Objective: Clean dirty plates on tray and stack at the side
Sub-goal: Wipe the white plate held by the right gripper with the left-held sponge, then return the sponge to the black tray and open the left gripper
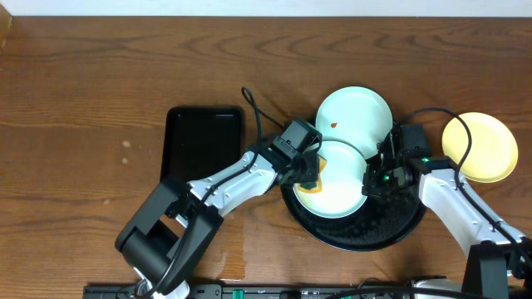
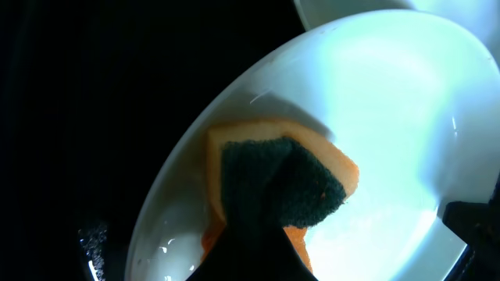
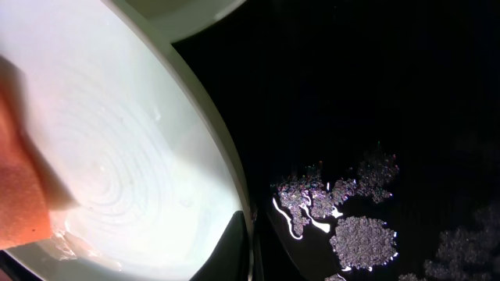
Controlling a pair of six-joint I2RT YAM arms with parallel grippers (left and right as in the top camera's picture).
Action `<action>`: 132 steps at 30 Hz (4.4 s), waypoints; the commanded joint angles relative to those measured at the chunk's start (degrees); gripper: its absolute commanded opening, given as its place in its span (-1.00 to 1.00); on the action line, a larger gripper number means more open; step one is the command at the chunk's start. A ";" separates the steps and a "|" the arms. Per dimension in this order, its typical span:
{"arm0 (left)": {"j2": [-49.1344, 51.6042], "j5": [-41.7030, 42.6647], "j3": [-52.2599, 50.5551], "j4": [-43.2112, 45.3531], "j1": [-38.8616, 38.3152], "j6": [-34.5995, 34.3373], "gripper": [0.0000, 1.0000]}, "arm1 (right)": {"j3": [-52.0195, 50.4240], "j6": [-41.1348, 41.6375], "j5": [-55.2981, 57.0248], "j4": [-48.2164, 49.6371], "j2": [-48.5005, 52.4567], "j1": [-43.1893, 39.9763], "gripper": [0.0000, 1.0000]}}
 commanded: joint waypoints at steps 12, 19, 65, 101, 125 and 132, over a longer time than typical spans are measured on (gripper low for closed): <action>-14.82 -6.88 1.11 -2.38 1.51 6.62 -0.85 | -0.37 0.33 1.09 -0.50 0.55 0.44 -0.97; -17.62 -6.84 1.11 -9.86 9.25 6.62 -0.85 | -0.37 0.33 1.07 -0.48 0.55 0.44 -0.96; 2.10 -4.07 1.05 0.81 -0.68 10.75 -0.85 | -0.37 0.33 1.07 -0.52 0.55 0.44 -0.97; -16.83 -6.58 1.05 -19.30 27.02 15.52 -0.85 | -0.37 0.33 1.11 -0.92 0.55 0.44 -0.92; 0.04 -6.62 -1.44 -20.68 33.70 20.76 -0.57 | -0.37 0.33 1.09 -0.94 0.55 0.44 -0.92; -0.76 -6.58 -1.33 -20.72 33.70 20.76 -0.35 | -0.37 0.33 1.07 -0.87 0.55 0.44 -0.85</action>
